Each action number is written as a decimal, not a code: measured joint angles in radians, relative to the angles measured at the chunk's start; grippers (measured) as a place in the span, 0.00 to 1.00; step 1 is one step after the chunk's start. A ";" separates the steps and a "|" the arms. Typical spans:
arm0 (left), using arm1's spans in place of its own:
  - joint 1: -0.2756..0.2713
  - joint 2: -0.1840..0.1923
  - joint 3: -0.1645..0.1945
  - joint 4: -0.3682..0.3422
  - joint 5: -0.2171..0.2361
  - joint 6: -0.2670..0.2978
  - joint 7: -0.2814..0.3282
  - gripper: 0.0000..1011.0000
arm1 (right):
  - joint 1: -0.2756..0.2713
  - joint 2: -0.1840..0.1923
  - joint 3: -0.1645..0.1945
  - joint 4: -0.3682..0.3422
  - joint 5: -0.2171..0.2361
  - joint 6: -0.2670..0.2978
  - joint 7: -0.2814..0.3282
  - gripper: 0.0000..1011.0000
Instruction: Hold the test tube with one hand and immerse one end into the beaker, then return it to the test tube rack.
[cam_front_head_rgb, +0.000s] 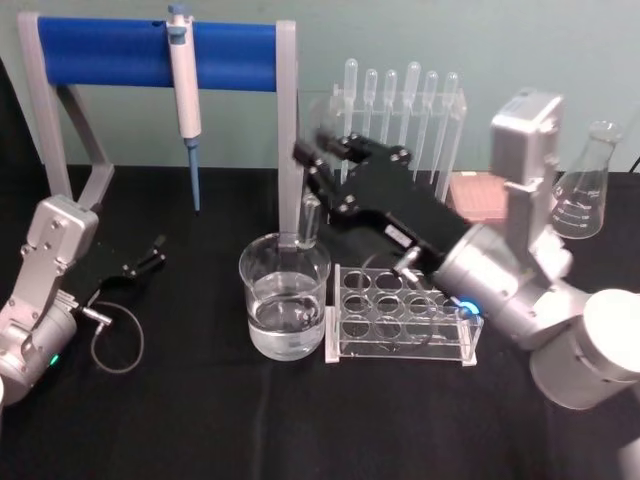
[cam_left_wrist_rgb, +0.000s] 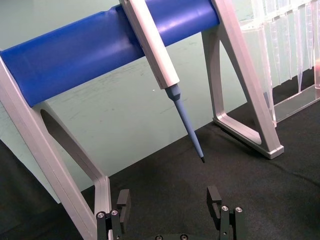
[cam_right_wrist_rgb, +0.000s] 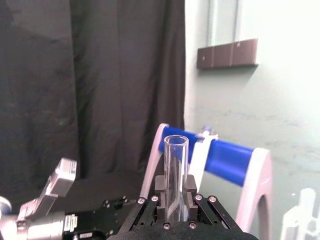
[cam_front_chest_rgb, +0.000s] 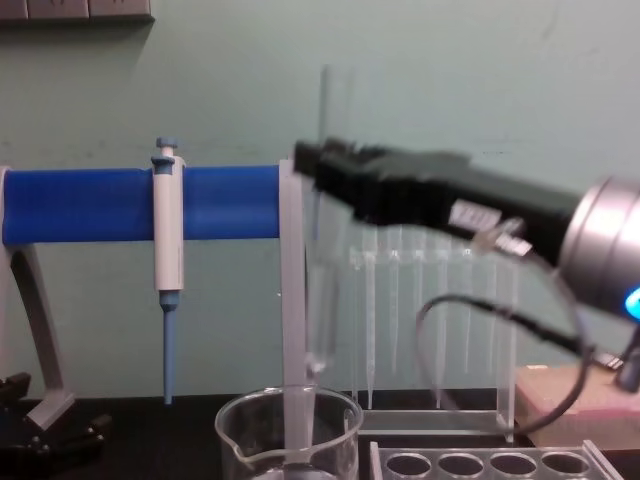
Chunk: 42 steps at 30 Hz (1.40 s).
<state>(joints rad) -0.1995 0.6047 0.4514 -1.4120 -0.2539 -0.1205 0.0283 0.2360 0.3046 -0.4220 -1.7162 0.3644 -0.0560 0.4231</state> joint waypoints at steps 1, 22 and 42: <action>0.000 0.000 0.000 0.000 0.000 0.000 0.000 0.99 | -0.009 0.012 0.012 -0.027 0.008 0.008 -0.006 0.22; 0.000 0.000 0.000 0.000 0.000 0.000 0.000 0.99 | -0.139 0.110 0.113 -0.025 0.028 -0.013 -0.041 0.22; 0.000 0.000 0.000 0.000 0.000 0.000 0.000 0.99 | -0.138 0.080 0.089 0.066 -0.030 -0.021 -0.043 0.22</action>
<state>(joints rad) -0.1996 0.6047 0.4514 -1.4120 -0.2539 -0.1205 0.0283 0.0977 0.3844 -0.3328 -1.6499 0.3344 -0.0766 0.3801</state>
